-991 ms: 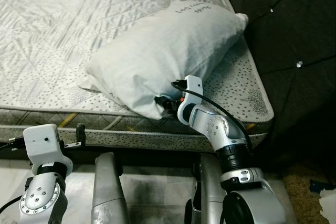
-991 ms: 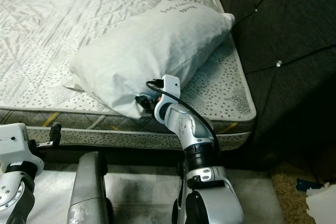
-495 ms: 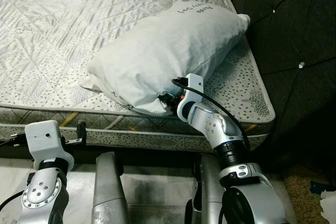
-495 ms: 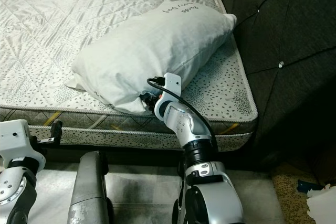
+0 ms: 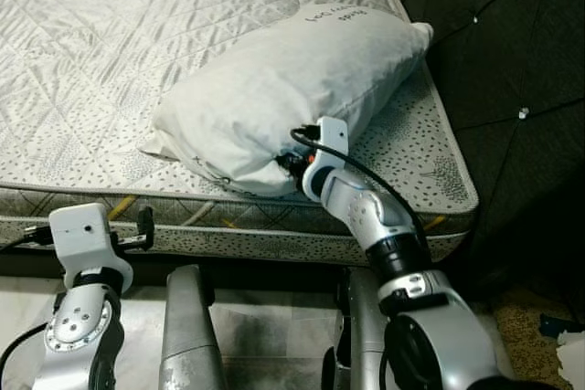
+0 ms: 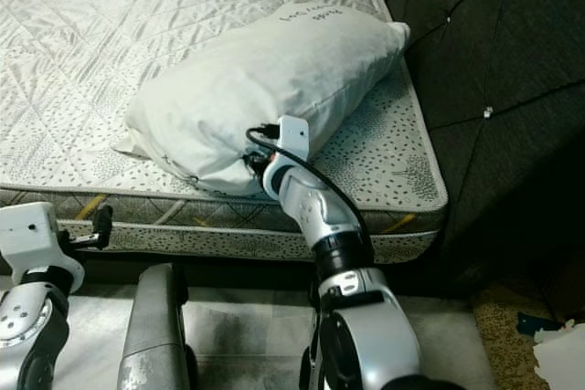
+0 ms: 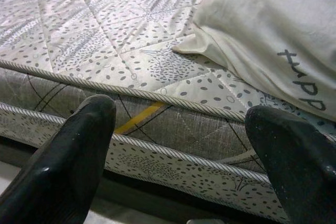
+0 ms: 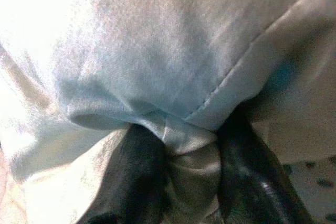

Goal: Clean up the room

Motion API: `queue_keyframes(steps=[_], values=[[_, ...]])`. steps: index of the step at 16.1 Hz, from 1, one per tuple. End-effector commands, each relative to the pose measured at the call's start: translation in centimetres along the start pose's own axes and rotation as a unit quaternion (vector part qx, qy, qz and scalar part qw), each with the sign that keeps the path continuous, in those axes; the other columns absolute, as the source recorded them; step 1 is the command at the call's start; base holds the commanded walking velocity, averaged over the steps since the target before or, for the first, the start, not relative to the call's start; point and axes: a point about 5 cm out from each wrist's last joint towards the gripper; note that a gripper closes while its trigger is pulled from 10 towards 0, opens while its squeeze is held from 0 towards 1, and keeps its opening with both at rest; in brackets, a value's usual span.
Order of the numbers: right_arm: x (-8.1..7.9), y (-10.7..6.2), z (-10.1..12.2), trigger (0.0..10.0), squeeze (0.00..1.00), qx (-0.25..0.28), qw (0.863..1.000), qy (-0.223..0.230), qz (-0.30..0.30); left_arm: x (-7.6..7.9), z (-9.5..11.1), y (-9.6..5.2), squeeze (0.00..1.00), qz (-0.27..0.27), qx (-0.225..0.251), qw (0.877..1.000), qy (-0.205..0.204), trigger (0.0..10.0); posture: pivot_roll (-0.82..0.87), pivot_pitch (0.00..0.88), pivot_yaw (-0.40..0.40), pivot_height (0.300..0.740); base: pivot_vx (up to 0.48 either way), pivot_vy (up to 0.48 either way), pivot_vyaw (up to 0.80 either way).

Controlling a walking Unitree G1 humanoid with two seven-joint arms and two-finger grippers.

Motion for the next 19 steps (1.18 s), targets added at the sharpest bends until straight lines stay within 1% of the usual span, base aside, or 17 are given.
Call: queue_keyframes(steps=[1, 5, 7, 8, 9, 10, 11, 12, 13, 15, 17, 18, 19], values=[[-1.0, 0.1, 3.0, 0.0, 0.00, 0.057, 0.998, -0.007, 0.003, 0.0, 0.1, 0.3, 0.00, 0.002, 0.006, 1.000, 0.001, 10.0, 0.05, 0.006, -0.034, 0.511, 0.000, 0.000, 0.00], [-0.2, 0.4, 3.9, 0.0, 0.00, 0.070, 0.997, -0.016, -0.009, 0.4, 0.3, 1.0, 0.00, -0.001, 0.013, 1.000, -0.004, 10.0, 0.04, 0.000, -0.037, 0.511, 0.000, 0.000, 0.00], [0.6, 0.4, 4.6, 0.0, 0.00, 0.081, 0.996, -0.029, -0.026, 0.7, 0.6, 1.3, 0.00, -0.004, 0.022, 1.000, -0.009, 10.0, 0.03, 0.000, -0.034, 0.511, 0.000, 0.000, 0.00], [1.2, 0.4, 4.9, 0.0, 0.00, 0.086, 0.995, -0.034, -0.033, 0.9, 0.6, 1.5, 0.00, -0.006, 0.024, 1.000, -0.011, 10.0, 0.02, 0.000, -0.035, 0.511, 0.000, 0.000, 0.00], [2.6, 0.1, 6.0, 0.0, 0.00, 0.099, 0.992, -0.055, -0.057, 1.3, 0.7, 1.8, 0.00, -0.010, 0.026, 1.000, -0.014, 10.0, 0.02, 0.000, -0.037, 0.511, 0.000, 0.000, 0.00], [3.4, -0.1, 6.6, 0.0, 0.00, 0.108, 0.989, -0.071, -0.069, 1.5, 0.7, 2.0, 0.00, -0.012, 0.028, 0.999, -0.015, 10.0, 0.01, 0.000, -0.038, 0.511, 0.000, 0.000, 0.00], [4.5, -0.5, 7.6, 0.0, 0.00, 0.121, 0.984, -0.094, -0.087, 1.6, 0.8, 2.1, 0.00, -0.013, 0.031, 0.999, -0.018, 10.0, 0.01, 0.000, -0.043, 0.511, 0.000, 0.000, 0.00], [7.0, -1.5, 9.6, 0.0, 0.00, 0.144, 0.971, -0.136, -0.134, 1.7, 0.8, 2.3, 0.00, -0.013, 0.032, 0.999, -0.020, 10.0, 0.01, 0.000, -0.045, 0.511, 0.000, 0.000, 0.00], [7.6, -1.8, 10.0, 0.0, 0.00, 0.148, 0.968, -0.143, -0.144, 1.8, 0.7, 2.3, 0.00, -0.013, 0.032, 0.999, -0.021, 10.0, 0.00, 0.000, -0.044, 0.511, 0.000, 0.000, 0.00], [11.2, -3.9, 12.6, 0.0, 0.00, 0.171, 0.945, -0.181, -0.212, 1.8, 0.6, 2.5, 0.00, -0.012, 0.033, 0.999, -0.023, 10.0, 0.00, 0.000, -0.046, 0.511, 0.000, 0.000, 0.00], [13.4, -6.0, 14.9, 0.0, 0.00, 0.190, 0.923, -0.210, -0.259, 1.8, 0.6, 2.7, 0.00, -0.012, 0.035, 0.999, -0.024, 10.0, 0.00, 0.000, -0.046, 0.511, 0.000, 0.000, 0.00], [14.2, -7.0, 16.0, 0.0, 0.00, 0.200, 0.913, -0.219, -0.281, 1.8, 0.6, 2.7, 0.00, -0.011, 0.036, 0.999, -0.025, 10.0, 0.00, 0.000, -0.046, 0.511, 0.000, 0.000, 0.00], [14.7, -7.7, 16.7, 0.0, 0.00, 0.206, 0.905, -0.225, -0.295, 1.8, 0.6, 2.8, 0.00, -0.011, 0.036, 0.999, -0.025, 10.0, 0.00, 0.000, -0.047, 0.511, 0.000, 0.000, 0.00]])
Point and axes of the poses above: a point about 5 cm out from each wrist's last joint towards the gripper, its own y axis pointing out of the wrist towards the gripper, its own z axis along the axis of the wrist's last joint, x = y × z, and after that the axes turned 10 degrees about -y, right-handed
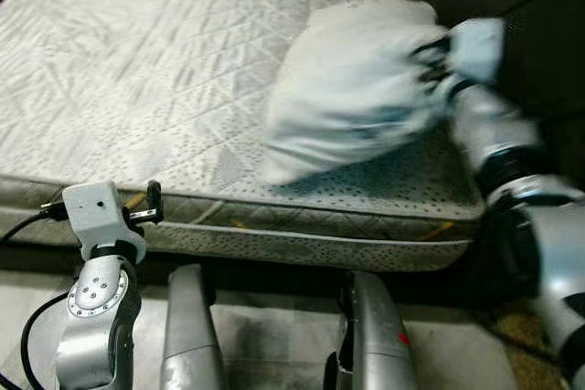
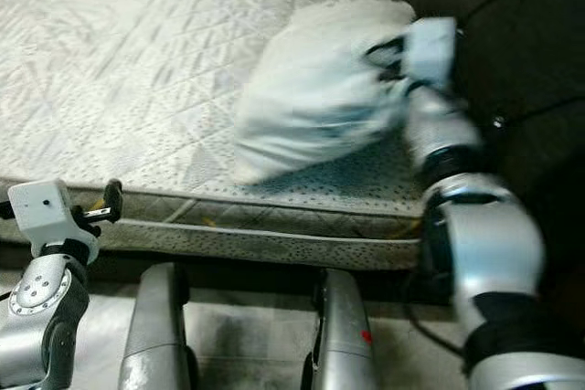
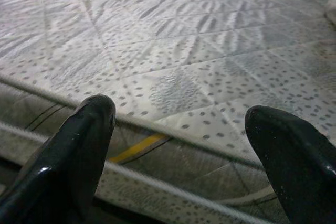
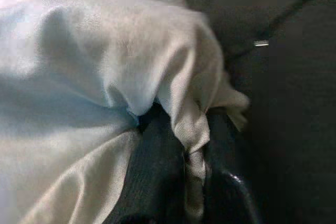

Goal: Clean up the room

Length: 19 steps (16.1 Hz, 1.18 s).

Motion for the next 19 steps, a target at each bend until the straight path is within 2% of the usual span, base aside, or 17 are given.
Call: queue_keyframes(steps=[1, 2, 4, 5, 6, 7, 8, 10, 12, 14, 16, 17, 19], values=[[1.6, 0.0, 4.0, 0.0, 0.00, 0.069, 0.997, 0.002, -0.032, 0.0, 0.0, 0.2, 0.00, 0.002, 0.001, 1.000, 0.001, 10.0, 0.00, 0.000, -0.047, 0.511, 0.000, 0.000, 0.00], [2.7, 0.0, 4.4, 0.0, 0.00, 0.074, 0.996, -0.004, -0.049, 0.0, 0.0, 0.2, 0.00, 0.003, 0.002, 1.000, 0.002, 10.0, 0.00, 0.000, -0.048, 0.511, 0.000, 0.000, 0.00], [3.8, -0.2, 4.3, 0.0, 0.00, 0.075, 0.995, -0.010, -0.064, 0.0, -0.1, 0.0, 0.00, 0.004, 0.002, 1.000, 0.002, 10.0, 0.01, 0.000, -0.049, 0.511, 0.000, 0.000, 0.00], [4.3, -0.3, 2.6, 0.0, 0.00, 0.055, 0.996, -0.006, -0.068, 0.0, -0.3, -0.1, 0.00, 0.005, 0.000, 1.000, 0.002, 10.0, 0.01, 0.000, -0.049, 0.511, 0.000, 0.000, 0.00], [4.3, -0.4, 1.4, 0.0, 0.00, 0.042, 0.997, -0.007, -0.065, 0.0, -0.4, -0.1, 0.00, 0.006, -0.002, 1.000, 0.002, 10.0, 0.01, 0.000, -0.048, 0.511, 0.000, 0.000, 0.00], [4.2, -0.5, -0.7, 0.0, 0.00, 0.020, 0.998, 0.001, -0.058, 0.0, -0.4, -0.1, 0.00, 0.004, -0.003, 1.000, 0.002, 10.0, 0.01, 0.000, -0.042, 0.511, 0.000, 0.000, 0.00], [4.1, -0.6, -1.2, 0.0, 0.00, 0.015, 0.998, 0.004, -0.057, 0.0, -0.4, -0.1, 0.00, 0.004, -0.003, 1.000, 0.003, 10.0, 0.01, 0.000, -0.041, 0.511, 0.000, 0.000, 0.00], [3.6, -1.2, -4.3, 0.0, 0.00, -0.001, 0.998, 0.011, -0.062, 0.0, -0.3, 0.0, 0.00, -0.001, -0.003, 1.000, 0.006, 10.0, 0.00, 0.000, -0.026, 0.511, 0.000, 0.000, 0.00], [2.3, -1.9, -6.4, 0.0, 0.00, 0.014, 0.998, -0.003, -0.067, 0.1, -0.1, 0.3, 0.00, -0.009, -0.002, 1.000, 0.011, 10.0, -0.01, 0.000, -0.013, 0.511, 0.000, 0.000, 0.00], [1.0, -2.5, -7.2, 0.0, 0.00, 0.040, 0.997, -0.021, -0.068, 0.4, -0.1, 0.5, 0.00, -0.016, -0.002, 1.000, 0.011, 10.0, -0.02, 0.000, 0.000, 0.511, 0.000, 0.000, 0.00], [-0.5, -3.1, -7.8, 0.0, 0.00, 0.050, 0.996, -0.007, -0.068, 1.0, -0.1, 0.7, 0.00, -0.027, -0.003, 1.000, 0.013, 10.0, -0.02, 0.000, 0.002, 0.511, 0.000, 0.000, 0.00], [-0.9, -3.3, -7.8, 0.0, 0.00, 0.057, 0.996, 0.009, -0.074, 1.0, -0.1, 0.7, 0.00, -0.030, -0.001, 0.999, 0.015, 10.0, -0.02, 0.000, 0.003, 0.511, 0.000, 0.000, 0.00], [-1.2, -3.6, -7.6, 0.0, 0.00, 0.071, 0.995, 0.009, -0.073, 0.8, 0.1, 0.8, 0.00, -0.026, 0.002, 1.000, 0.016, 10.0, -0.01, 0.000, -0.006, 0.511, 0.000, 0.000, 0.00]])
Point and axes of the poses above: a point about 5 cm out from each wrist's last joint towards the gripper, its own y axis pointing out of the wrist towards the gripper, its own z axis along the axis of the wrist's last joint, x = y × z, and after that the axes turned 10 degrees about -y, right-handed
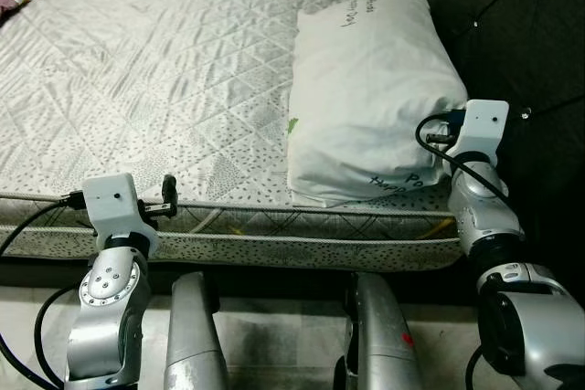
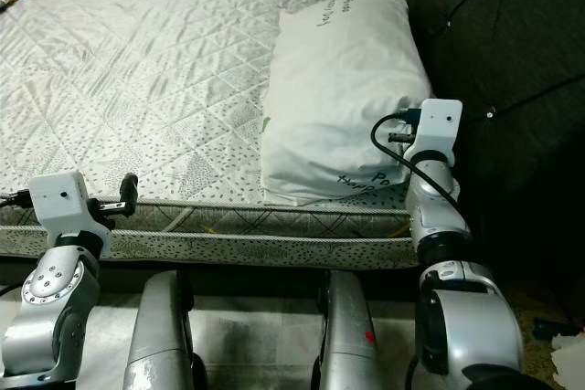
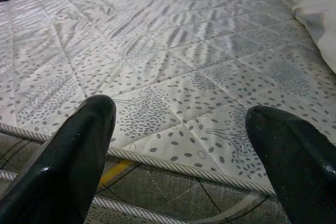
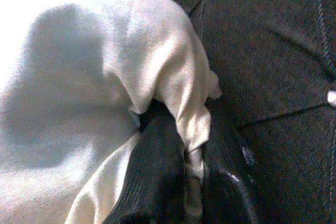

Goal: Clean up the room

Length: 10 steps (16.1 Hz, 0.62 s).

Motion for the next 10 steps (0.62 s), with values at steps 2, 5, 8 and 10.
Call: queue_keyframes(steps=[2, 5, 8, 10], values=[[-1.4, -1.7, 0.7, 0.0, 0.00, 0.049, 0.998, 0.002, 0.035, -0.7, 0.1, -0.1, 0.00, 0.009, 0.003, 1.000, 0.006, 10.0, 0.00, 0.000, -0.010, 0.511, 0.000, 0.000, 0.00], [-3.0, -4.8, -0.9, 0.0, 0.00, 0.044, 0.996, -0.002, 0.079, -0.7, 0.0, -0.4, 0.00, 0.010, 0.002, 1.000, 0.007, 10.0, 0.00, 0.000, -0.003, 0.511, 0.000, 0.000, 0.00], [-3.3, -6.7, -1.7, 0.0, 0.00, 0.029, 0.995, -0.001, 0.093, -0.7, 0.1, -0.2, 0.00, 0.006, 0.000, 1.000, 0.011, 10.0, 0.00, 0.000, 0.013, 0.511, 0.000, 0.000, 0.00], [-3.3, -5.8, -1.2, 0.0, 0.00, 0.022, 0.995, 0.008, 0.093, -0.6, 0.3, 0.0, 0.00, 0.002, 0.001, 1.000, 0.014, 10.0, -0.01, 0.000, 0.022, 0.511, 0.000, 0.000, 0.00]])
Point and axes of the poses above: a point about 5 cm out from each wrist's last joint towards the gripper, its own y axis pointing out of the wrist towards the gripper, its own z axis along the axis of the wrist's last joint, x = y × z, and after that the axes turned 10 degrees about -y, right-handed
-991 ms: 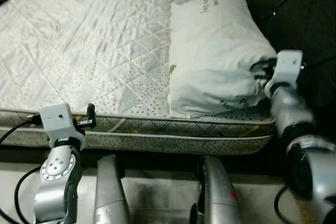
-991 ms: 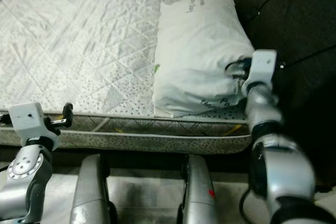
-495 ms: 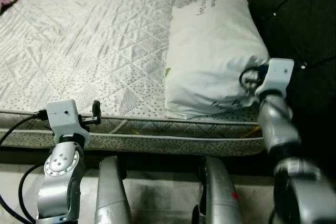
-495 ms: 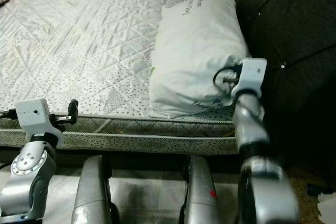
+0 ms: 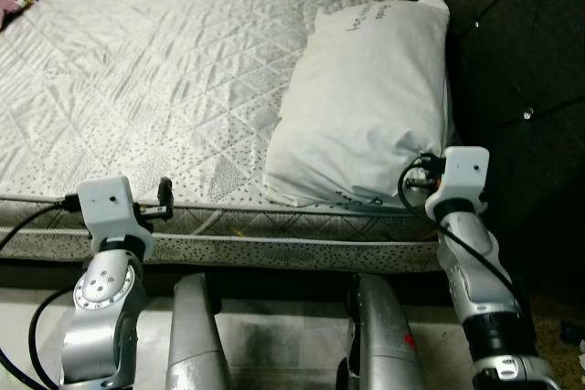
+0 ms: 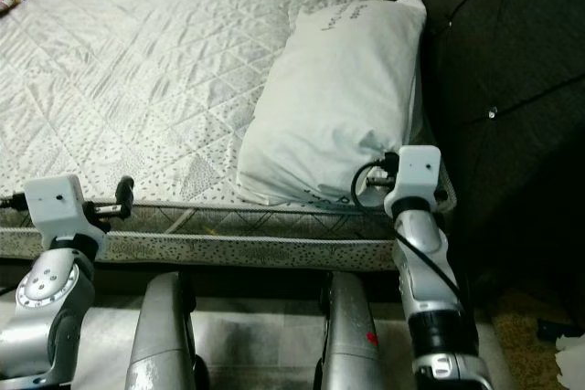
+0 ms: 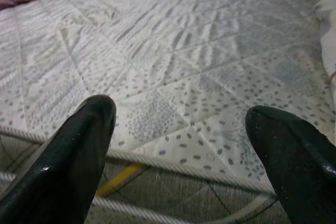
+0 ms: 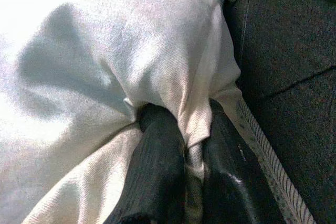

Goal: Clean up the room

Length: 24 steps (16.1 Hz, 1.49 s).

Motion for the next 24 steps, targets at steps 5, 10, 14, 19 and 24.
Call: queue_keyframes(steps=[5, 10, 14, 19, 24], values=[[4.8, 6.1, 3.5, 0.0, 0.00, -0.035, 0.998, -0.043, -0.012, 0.0, 0.3, 0.1, 0.00, 0.003, 0.003, 1.000, 0.004, 10.0, 0.01, 0.000, 0.008, 0.511, 0.000, 0.000, 0.00], [13.9, 7.3, 7.8, 0.0, 0.00, -0.056, 0.985, -0.105, -0.124, -0.6, 0.2, -0.4, 0.00, 0.020, 0.005, 1.000, 0.002, 10.0, 0.03, 0.000, -0.014, 0.511, 0.000, 0.000, 0.00], [17.8, 6.5, 9.7, 0.0, 0.00, -0.049, 0.972, -0.117, -0.198, -0.9, 0.3, -0.4, 0.00, 0.024, 0.006, 1.000, 0.004, 10.0, 0.03, 0.000, -0.014, 0.511, 0.000, 0.000, 0.00], [15.8, 5.4, 3.7, 0.0, 0.00, -0.106, 0.976, -0.087, -0.167, -0.5, 0.2, -0.5, 0.00, 0.019, 0.002, 1.000, 0.003, 10.0, 0.03, 0.000, -0.004, 0.511, 0.000, 0.000, 0.00], [14.4, 3.8, -0.8, 0.0, 0.00, -0.147, 0.973, -0.070, -0.163, -0.6, 0.4, -0.1, 0.00, 0.014, 0.003, 1.000, 0.007, 10.0, 0.02, 0.000, 0.000, 0.511, 0.000, 0.000, 0.00]])
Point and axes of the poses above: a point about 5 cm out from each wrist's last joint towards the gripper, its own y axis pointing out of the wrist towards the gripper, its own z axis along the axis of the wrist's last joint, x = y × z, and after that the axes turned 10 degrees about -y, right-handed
